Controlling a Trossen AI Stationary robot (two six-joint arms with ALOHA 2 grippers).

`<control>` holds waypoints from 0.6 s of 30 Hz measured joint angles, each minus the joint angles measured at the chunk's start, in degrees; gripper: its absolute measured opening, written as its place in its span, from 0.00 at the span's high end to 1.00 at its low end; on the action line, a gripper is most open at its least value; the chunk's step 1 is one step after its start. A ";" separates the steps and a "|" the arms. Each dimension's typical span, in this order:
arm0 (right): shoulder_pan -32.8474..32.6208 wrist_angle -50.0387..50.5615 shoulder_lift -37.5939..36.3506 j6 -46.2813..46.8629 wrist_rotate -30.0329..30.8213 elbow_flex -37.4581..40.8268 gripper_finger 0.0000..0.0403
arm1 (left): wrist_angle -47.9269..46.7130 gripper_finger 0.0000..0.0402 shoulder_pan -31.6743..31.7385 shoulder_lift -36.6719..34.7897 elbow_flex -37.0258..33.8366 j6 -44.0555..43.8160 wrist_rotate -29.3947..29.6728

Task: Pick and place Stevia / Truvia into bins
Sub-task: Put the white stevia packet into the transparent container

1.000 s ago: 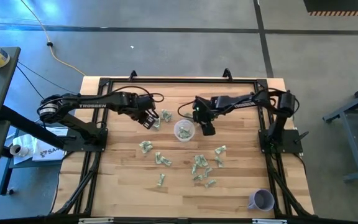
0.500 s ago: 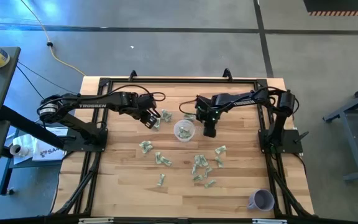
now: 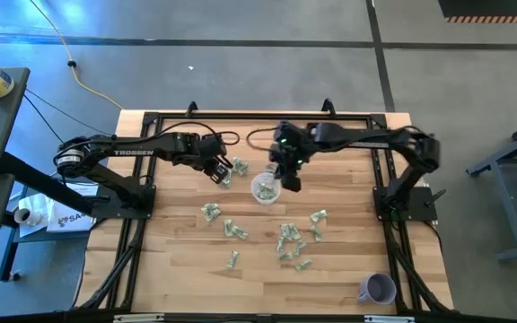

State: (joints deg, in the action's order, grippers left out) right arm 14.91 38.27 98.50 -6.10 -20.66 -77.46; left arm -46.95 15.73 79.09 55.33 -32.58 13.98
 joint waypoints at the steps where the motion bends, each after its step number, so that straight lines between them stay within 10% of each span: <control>1: -0.47 0.19 1.55 -0.55 0.80 -0.58 0.85 | 0.14 0.64 0.00 0.00 0.00 0.00 0.00; 18: -2.15 11.00 -1.05 -1.63 23.78 -5.04 0.36 | 8.38 0.64 0.20 1.76 -4.53 10.07 -5.56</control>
State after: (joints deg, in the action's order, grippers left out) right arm 12.75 49.27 97.45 -7.73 3.12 -82.50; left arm -38.56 15.93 80.85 50.80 -22.51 8.42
